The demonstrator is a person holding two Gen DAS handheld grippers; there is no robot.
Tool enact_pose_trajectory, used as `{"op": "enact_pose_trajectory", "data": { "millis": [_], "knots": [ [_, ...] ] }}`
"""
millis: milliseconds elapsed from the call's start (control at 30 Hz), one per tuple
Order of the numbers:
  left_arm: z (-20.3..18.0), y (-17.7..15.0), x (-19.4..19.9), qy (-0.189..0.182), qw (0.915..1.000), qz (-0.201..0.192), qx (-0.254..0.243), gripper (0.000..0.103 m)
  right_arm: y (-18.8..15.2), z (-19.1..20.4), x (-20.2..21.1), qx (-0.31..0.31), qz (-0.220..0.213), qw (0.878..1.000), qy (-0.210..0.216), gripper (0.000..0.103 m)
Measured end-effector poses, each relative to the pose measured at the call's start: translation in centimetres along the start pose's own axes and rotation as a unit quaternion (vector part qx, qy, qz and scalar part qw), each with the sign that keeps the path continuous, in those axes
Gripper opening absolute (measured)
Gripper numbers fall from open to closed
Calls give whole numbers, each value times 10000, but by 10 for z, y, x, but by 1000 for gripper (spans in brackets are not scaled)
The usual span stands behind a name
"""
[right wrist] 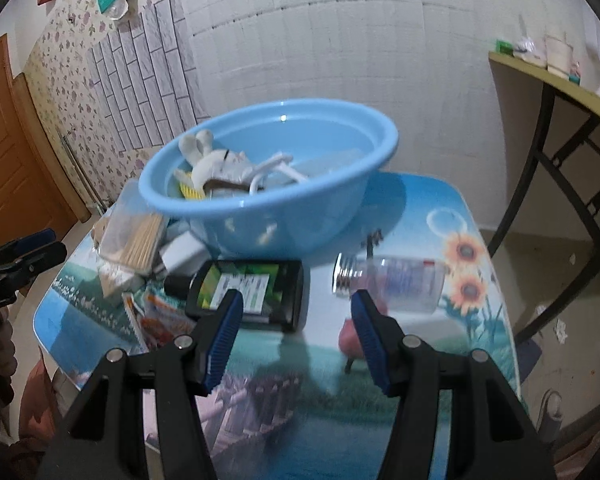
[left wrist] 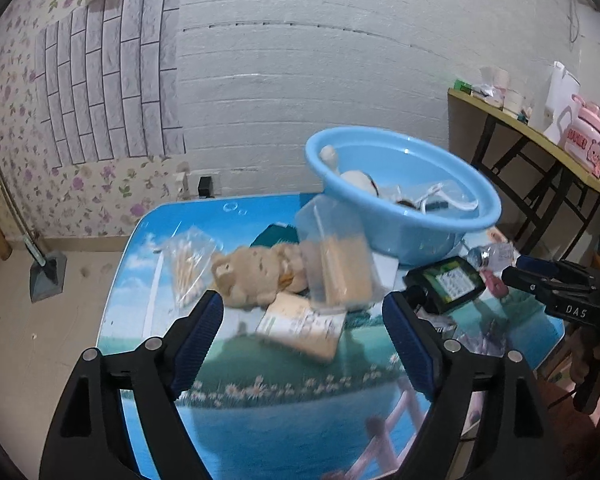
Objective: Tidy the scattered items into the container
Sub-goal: 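Withdraw both tools from the basin back over the table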
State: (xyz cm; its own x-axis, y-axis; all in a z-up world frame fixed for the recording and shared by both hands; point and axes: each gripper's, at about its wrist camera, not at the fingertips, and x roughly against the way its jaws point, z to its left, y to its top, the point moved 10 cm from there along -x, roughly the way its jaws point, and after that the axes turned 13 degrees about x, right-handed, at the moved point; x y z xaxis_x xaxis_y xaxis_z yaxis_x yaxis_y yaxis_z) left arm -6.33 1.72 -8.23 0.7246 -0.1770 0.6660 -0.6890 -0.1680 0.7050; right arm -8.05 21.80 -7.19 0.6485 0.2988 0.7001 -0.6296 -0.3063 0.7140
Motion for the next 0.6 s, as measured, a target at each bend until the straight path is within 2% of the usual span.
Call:
{"op": "enact_pose_trajectory", "data": {
  "millis": [200, 600],
  "knots": [
    [8, -17, -4, 102, 9998, 93, -136, 82, -10, 15, -3, -51, 115, 9997, 213, 56],
    [8, -27, -14, -94, 9992, 281, -253, 82, -12, 57, -15, -35, 289, 9969, 731, 56]
  ]
}}
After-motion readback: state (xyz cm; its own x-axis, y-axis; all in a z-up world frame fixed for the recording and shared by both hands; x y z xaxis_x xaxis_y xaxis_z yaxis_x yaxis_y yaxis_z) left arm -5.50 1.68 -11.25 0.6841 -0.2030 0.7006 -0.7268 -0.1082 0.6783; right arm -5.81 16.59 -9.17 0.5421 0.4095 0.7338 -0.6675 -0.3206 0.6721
